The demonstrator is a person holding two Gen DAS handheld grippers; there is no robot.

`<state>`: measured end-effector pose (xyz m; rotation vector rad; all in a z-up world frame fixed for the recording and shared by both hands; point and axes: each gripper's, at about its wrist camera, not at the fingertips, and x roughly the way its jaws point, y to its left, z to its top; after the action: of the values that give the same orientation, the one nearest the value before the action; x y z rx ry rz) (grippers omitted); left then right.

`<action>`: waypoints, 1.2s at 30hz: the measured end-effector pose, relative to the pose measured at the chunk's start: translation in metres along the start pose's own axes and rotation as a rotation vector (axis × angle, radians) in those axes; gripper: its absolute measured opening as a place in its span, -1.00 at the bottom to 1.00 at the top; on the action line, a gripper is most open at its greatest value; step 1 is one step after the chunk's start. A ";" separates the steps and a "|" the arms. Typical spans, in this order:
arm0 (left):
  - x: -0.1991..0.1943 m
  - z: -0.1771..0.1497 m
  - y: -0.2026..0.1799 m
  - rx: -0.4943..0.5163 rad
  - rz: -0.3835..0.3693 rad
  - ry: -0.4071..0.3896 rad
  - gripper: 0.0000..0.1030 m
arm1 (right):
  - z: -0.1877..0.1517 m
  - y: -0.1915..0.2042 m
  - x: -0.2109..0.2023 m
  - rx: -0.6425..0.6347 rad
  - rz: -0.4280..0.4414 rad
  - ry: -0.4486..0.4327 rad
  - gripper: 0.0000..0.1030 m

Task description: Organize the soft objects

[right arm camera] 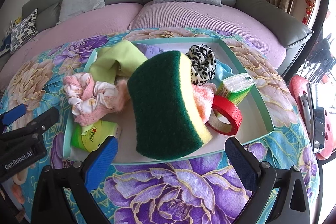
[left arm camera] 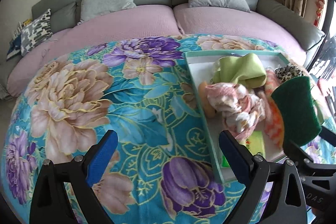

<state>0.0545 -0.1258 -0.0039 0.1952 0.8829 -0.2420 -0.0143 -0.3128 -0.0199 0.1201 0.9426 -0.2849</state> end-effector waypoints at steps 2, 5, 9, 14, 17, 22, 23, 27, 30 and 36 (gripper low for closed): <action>0.000 -0.005 0.002 0.006 0.011 0.006 0.89 | -0.002 0.002 -0.001 -0.004 0.002 0.000 1.00; 0.000 -0.012 0.007 0.000 0.025 0.015 0.89 | -0.006 0.004 -0.003 -0.004 -0.003 0.010 1.00; -0.002 -0.021 0.013 -0.015 0.057 0.022 0.89 | -0.010 0.006 -0.005 -0.005 -0.005 0.017 1.00; -0.003 -0.031 0.020 -0.027 0.053 0.040 0.89 | -0.016 0.008 -0.008 -0.009 -0.004 0.019 1.00; -0.003 -0.036 0.021 -0.020 0.056 0.047 0.89 | -0.020 0.009 -0.010 -0.011 -0.004 0.024 1.00; -0.006 -0.042 0.022 -0.021 0.046 0.048 0.89 | -0.024 0.008 -0.012 -0.007 0.001 0.027 1.00; -0.006 -0.043 0.022 -0.021 0.045 0.047 0.89 | -0.025 0.008 -0.013 -0.006 -0.001 0.028 1.00; -0.006 -0.046 0.025 -0.035 0.047 0.054 0.89 | -0.029 0.008 -0.015 -0.008 -0.005 0.032 1.00; -0.006 -0.047 0.028 -0.051 0.044 0.055 0.89 | -0.030 0.009 -0.013 -0.013 0.002 0.040 1.00; -0.006 -0.047 0.028 -0.047 0.042 0.048 0.89 | -0.030 0.010 -0.008 -0.013 0.007 0.042 1.00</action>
<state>0.0243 -0.0859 -0.0260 0.1766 0.9300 -0.1780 -0.0397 -0.2944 -0.0311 0.1175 0.9853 -0.2703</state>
